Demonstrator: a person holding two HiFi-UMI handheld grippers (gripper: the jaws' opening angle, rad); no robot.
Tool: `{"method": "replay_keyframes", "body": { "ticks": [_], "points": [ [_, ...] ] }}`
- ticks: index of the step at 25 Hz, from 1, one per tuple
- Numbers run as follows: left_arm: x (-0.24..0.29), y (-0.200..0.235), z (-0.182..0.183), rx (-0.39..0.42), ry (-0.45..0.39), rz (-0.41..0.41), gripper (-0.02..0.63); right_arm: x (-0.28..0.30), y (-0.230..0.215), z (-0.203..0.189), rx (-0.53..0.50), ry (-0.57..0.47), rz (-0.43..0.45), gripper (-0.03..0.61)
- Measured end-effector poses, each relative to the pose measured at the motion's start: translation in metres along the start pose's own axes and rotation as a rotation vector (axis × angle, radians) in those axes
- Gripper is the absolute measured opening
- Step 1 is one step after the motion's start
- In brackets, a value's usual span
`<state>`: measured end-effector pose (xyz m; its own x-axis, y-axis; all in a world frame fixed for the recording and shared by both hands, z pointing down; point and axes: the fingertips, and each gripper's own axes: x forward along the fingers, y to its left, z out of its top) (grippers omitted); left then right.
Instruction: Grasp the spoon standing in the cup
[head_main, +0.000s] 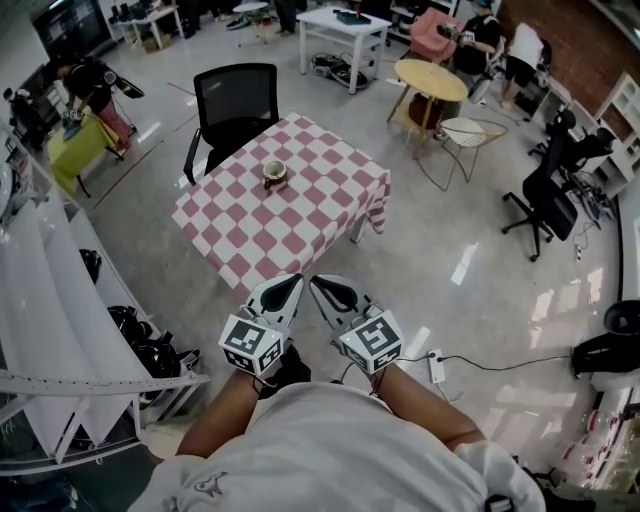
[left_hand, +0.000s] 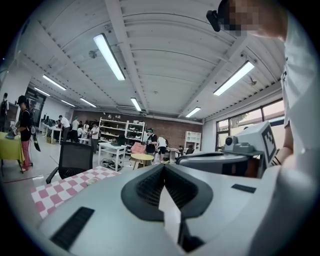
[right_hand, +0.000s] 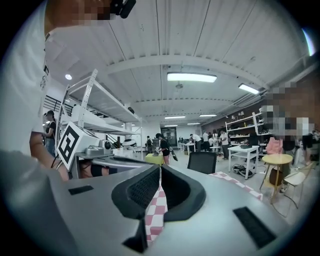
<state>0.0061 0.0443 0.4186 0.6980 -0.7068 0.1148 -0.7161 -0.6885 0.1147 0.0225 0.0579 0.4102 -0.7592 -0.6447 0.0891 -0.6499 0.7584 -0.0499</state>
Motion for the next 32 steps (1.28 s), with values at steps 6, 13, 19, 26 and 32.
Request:
{"method": "replay_keyframes", "body": {
  "ticks": [6,13,19,26,32],
  "points": [
    [0.012,0.052,0.002,-0.021,0.014,-0.03,0.011,0.053,-0.02,0.008,0.0,-0.028,-0.037,0.034],
    [0.026,0.106,0.005,-0.024,0.043,-0.08,0.011,0.116,-0.043,0.015,0.023,-0.019,-0.074,0.034],
    [0.031,0.125,0.001,-0.033,0.047,-0.125,0.011,0.143,-0.047,0.014,0.029,-0.015,-0.104,0.034],
    [0.041,0.146,0.006,-0.037,0.037,-0.104,0.011,0.158,-0.062,0.018,0.031,-0.018,-0.101,0.034],
    [0.053,0.164,0.014,-0.039,0.016,-0.041,0.011,0.175,-0.077,0.026,0.014,-0.031,-0.042,0.034]
  ]
}}
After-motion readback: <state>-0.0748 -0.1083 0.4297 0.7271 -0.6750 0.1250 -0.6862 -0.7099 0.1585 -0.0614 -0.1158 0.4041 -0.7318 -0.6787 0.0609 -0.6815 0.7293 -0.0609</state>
